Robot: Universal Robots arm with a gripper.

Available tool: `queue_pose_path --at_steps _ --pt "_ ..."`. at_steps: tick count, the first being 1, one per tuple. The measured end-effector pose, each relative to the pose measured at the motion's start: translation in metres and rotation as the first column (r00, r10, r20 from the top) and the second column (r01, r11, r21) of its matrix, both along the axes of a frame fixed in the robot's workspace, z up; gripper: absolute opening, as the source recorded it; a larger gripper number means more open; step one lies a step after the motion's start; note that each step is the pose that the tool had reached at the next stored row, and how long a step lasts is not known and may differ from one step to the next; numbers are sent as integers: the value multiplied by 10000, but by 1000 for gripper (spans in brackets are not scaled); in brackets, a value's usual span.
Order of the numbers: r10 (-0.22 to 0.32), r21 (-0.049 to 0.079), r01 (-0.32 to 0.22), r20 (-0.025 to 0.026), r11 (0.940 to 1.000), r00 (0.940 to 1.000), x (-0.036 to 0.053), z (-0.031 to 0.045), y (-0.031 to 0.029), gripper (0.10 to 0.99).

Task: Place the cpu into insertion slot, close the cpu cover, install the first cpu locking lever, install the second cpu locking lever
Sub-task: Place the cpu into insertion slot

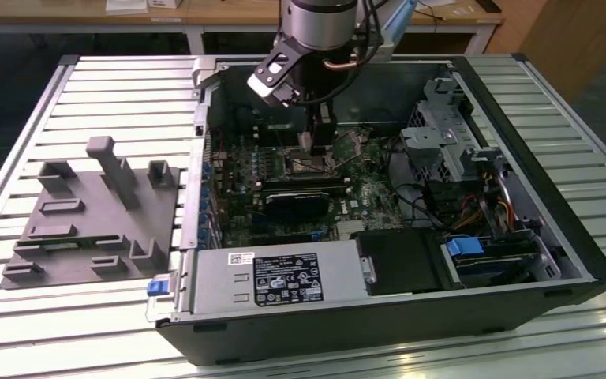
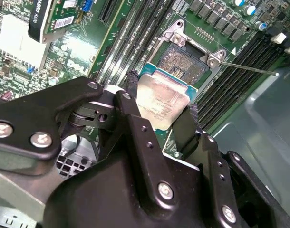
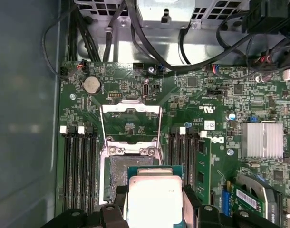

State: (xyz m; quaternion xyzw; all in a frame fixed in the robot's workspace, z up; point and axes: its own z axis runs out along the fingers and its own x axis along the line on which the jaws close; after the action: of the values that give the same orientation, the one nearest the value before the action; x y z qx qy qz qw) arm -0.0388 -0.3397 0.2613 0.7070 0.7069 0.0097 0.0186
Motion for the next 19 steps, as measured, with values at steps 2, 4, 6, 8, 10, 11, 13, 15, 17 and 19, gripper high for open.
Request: queue_pose_path --at_steps 2,4,6,8,10,11,13,15,17,19 --pt "26 1 -26 0 10000 10000 0 -26 7 541" --pt "47 -2 -47 -1 10000 10000 0 -46 18 541" --pt "81 -1 -81 0 10000 10000 0 -65 33 541" --pt "133 1 -133 0 9999 9999 0 -88 43 541" --pt "173 -1 -173 -1 9998 9998 0 -117 50 541" --pt "195 0 -195 0 9998 9998 0 -133 53 541" --pt "236 0 -236 0 9997 9997 0 -162 56 541" --pt "245 0 -245 0 9997 9997 -3 -187 57 541" --pt "246 0 -246 0 9997 9997 -10 -211 58 541" --pt "246 0 -246 0 9997 9997 -19 -231 60 541"
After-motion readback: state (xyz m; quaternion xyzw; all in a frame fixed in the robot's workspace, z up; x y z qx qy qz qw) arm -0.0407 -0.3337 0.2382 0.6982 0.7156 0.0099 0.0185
